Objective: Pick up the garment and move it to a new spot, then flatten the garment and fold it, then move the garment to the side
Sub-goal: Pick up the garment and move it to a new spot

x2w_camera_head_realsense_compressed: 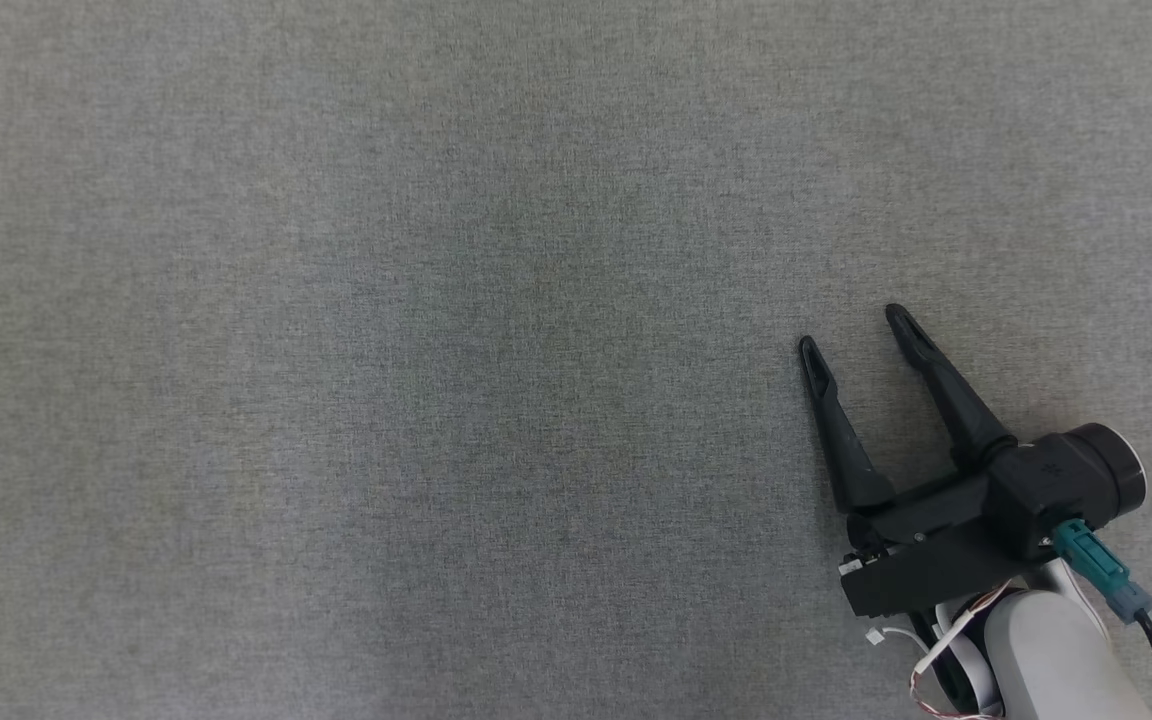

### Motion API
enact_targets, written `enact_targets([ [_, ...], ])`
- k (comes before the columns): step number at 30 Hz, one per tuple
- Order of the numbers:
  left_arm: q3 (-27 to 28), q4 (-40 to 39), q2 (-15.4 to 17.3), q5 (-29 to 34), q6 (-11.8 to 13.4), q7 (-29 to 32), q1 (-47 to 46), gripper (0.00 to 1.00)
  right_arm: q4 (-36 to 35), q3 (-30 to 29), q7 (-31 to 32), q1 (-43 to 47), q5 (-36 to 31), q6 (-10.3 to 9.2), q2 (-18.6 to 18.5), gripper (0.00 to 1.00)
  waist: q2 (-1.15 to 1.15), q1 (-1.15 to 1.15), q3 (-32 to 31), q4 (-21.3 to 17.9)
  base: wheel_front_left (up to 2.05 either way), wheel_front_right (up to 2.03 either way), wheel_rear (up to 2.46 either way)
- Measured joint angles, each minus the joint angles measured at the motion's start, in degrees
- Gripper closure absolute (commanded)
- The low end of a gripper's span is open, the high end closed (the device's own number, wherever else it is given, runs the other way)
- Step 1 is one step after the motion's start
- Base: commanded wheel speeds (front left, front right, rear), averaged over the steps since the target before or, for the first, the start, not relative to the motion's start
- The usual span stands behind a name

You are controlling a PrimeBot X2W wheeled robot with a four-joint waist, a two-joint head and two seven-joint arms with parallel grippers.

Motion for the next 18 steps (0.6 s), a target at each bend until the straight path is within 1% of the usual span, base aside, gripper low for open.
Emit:
enact_targets([
  [5, 0.5, -0.3, 0.1, -1.0, -1.0, 0.5, 1.9, 1.0, 1.8, 0.2, -0.6, 0.0, 0.3, 0.0, 0.5, 0.0, 0.0, 0.0, -1.6, 0.0, 0.0, 0.0, 0.0],
  [7, 0.3, -0.8, 0.3, -1.0, -2.0, 0.2, 2.6, 1.0, 2.8, 0.5, -1.1, 0.1, 0.7, 0.0, 0.7, 0.0, 0.01, 0.0, -2.6, 0.1, 0.0, 0.0, 0.0],
  [8, 0.5, -1.7, 0.6, -0.8, -2.9, -1.1, 2.9, 1.0, 3.9, 0.7, -1.6, 0.3, 1.0, 0.0, 1.1, 0.0, 0.0, 0.0, -4.0, 0.2, 0.0, 0.0, 0.0],
  [12, 0.0, -4.5, 1.7, -0.5, -5.0, -1.9, 2.5, 1.0, 6.2, 0.7, -2.9, 1.1, 1.9, 0.0, 1.9, 0.0, 0.0, 0.0, -7.2, 0.5, 0.0, 0.0, 0.0],
  [15, -1.1, -7.4, 2.0, -0.3, -6.0, -2.3, 1.0, 1.0, 8.1, 0.9, -3.6, 2.2, 2.4, 0.0, 2.4, 0.0, 0.0, 0.0, -10.1, 0.8, 0.0, 0.0, 0.0],
  [18, -3.3, -10.6, 2.0, 0.2, -6.8, -1.6, -0.7, 1.0, 9.6, 1.0, -4.3, 3.4, 3.0, 0.0, 2.9, 0.0, 0.0, 0.0, -13.3, 1.1, 0.0, 0.0, 0.0],
])
